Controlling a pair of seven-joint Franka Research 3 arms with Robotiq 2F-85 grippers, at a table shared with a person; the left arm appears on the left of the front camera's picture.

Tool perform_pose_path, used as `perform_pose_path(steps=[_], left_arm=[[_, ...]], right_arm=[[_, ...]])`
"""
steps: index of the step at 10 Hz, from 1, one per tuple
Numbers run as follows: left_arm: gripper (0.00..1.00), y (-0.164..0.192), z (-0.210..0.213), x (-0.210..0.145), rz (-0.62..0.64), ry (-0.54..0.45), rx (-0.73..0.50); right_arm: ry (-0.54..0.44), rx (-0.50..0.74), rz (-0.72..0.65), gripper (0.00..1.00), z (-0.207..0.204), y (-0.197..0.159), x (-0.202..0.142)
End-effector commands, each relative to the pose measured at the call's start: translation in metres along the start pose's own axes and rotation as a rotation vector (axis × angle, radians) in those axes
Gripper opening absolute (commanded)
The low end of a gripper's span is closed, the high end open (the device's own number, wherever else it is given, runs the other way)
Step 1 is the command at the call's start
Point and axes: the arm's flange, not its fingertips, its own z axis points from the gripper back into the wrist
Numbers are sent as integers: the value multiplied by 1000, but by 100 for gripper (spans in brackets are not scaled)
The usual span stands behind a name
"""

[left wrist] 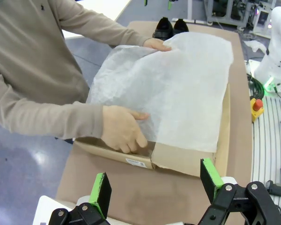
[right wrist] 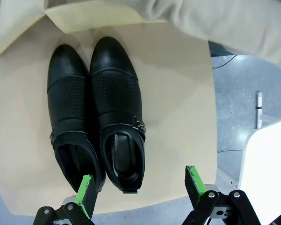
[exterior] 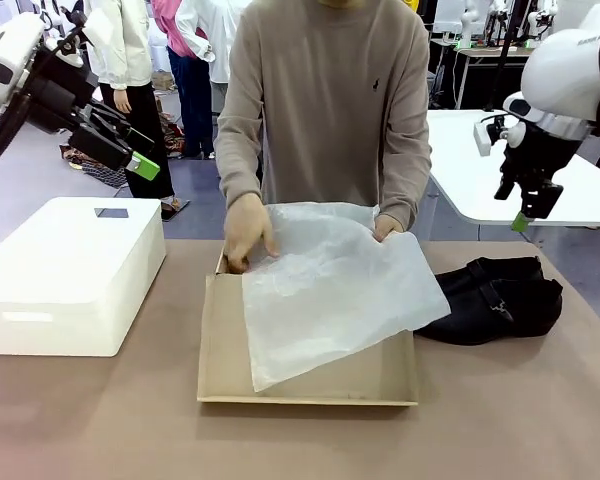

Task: Pack the shoes into the box.
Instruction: Place one shoe of the Shoes into the Shoes Box.

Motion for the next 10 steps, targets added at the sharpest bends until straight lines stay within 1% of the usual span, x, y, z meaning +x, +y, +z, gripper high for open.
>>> perform_pose_path(steps=[1, 3, 4, 9, 10], left_arm=[[100, 2, 0, 0, -14, -24, -11], [100, 2, 0, 0, -14, -24, -11], [100, 2, 0, 0, -14, -24, -11], [100, 2, 0, 0, -14, -24, -11], [100, 2, 0, 0, -14, -24, -11]], right_arm=[[-20, 3, -8, 100, -7, -2, -7], [12, 21, -48, 100, -5, -3, -5], [5, 17, -18, 100, -10, -1, -9], [6, 22, -20, 100, -11, -1, -8], [19, 3, -22, 100, -19, -5, -9]])
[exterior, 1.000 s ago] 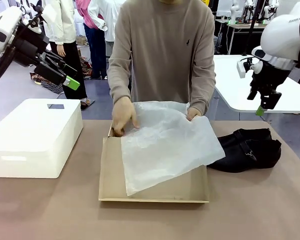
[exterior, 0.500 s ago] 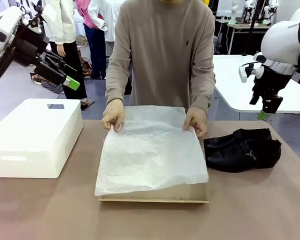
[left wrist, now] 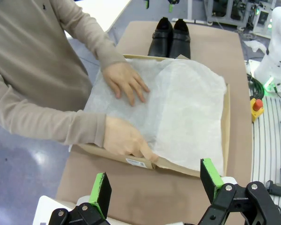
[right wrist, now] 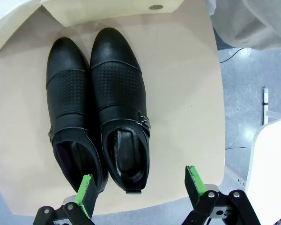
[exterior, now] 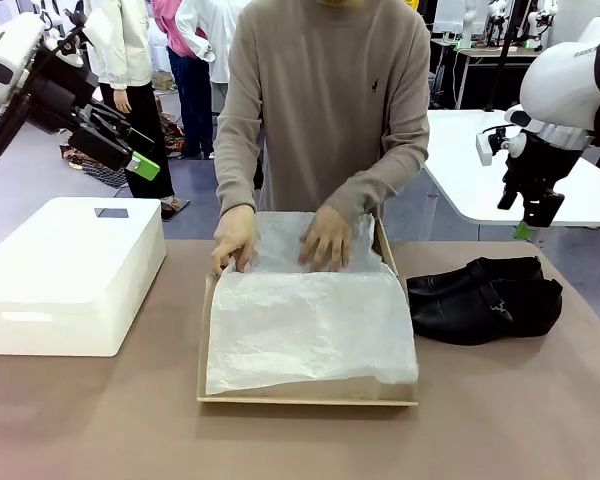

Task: Pack the shoes into the box.
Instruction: Place one shoe of the Shoes into the Shoes Box.

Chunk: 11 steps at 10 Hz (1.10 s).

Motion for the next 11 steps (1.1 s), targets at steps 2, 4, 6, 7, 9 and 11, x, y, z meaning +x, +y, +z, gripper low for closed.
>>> perform_pose_path(steps=[2, 4, 6, 7, 9, 11], left_arm=[[100, 2, 0, 0, -14, -24, -11], [100, 2, 0, 0, -14, -24, -11], [100, 2, 0, 0, -14, -24, -11], [100, 2, 0, 0, -14, -24, -11], [100, 2, 0, 0, -14, -24, -11], [100, 2, 0, 0, -14, -24, -11]], right_arm=[[26, -28, -5, 100, -24, -8, -6], [32, -22, -12, 100, -39, -12, -12], [29, -26, -7, 100, -53, -19, -19], [28, -27, -1, 100, -58, -21, -22], [28, -23, -11, 100, -67, -27, -26], [32, -11, -32, 100, -75, -33, -29]])
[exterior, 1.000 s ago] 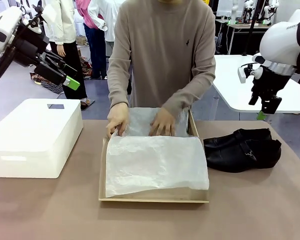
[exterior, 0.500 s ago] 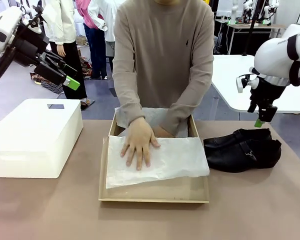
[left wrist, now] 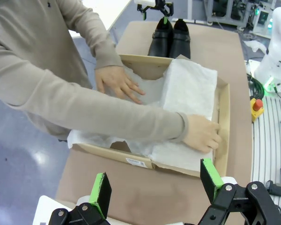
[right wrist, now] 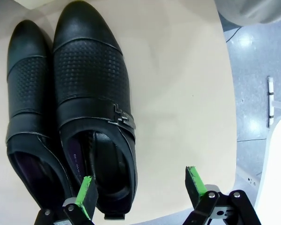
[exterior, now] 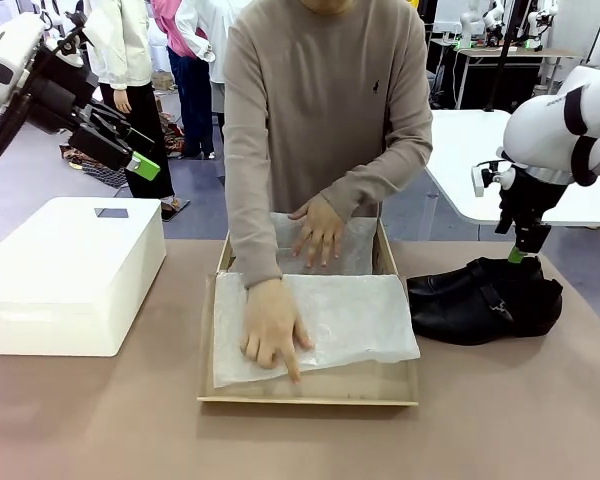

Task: Pack the shoes into the box.
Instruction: Place one shoe of the Shoes into the Shoes Box.

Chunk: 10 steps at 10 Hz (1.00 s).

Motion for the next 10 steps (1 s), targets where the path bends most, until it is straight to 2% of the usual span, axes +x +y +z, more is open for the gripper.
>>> perform_pose_path(steps=[1, 10], left_arm=[[100, 2, 0, 0, -14, -24, -11], [100, 2, 0, 0, -14, -24, -11]], right_arm=[[5, -18, 2, 100, -4, -11, -3], [-4, -3, -41, 100, -16, -32, -5]])
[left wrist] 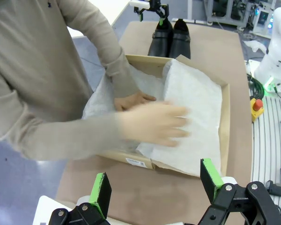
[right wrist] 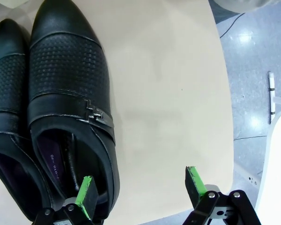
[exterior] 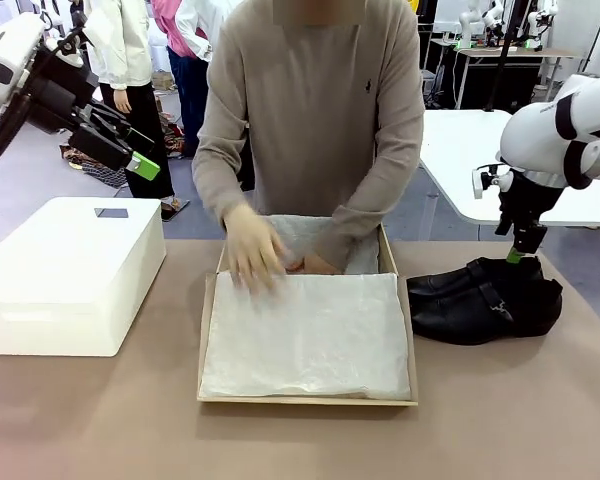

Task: Pack the shoes into the box.
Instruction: Place one shoe of the Shoes into the Shoes Box.

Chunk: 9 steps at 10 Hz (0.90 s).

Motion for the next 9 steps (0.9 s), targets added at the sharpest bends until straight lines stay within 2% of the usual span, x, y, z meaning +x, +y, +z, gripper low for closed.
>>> perform_pose_path(steps=[1, 9], left_arm=[[100, 2, 0, 0, -14, -24, -11], [100, 2, 0, 0, -14, -24, -11]], right_arm=[[-5, -2, -14, 100, -3, -11, 4], [5, 37, 58, 100, -27, -7, 8]])
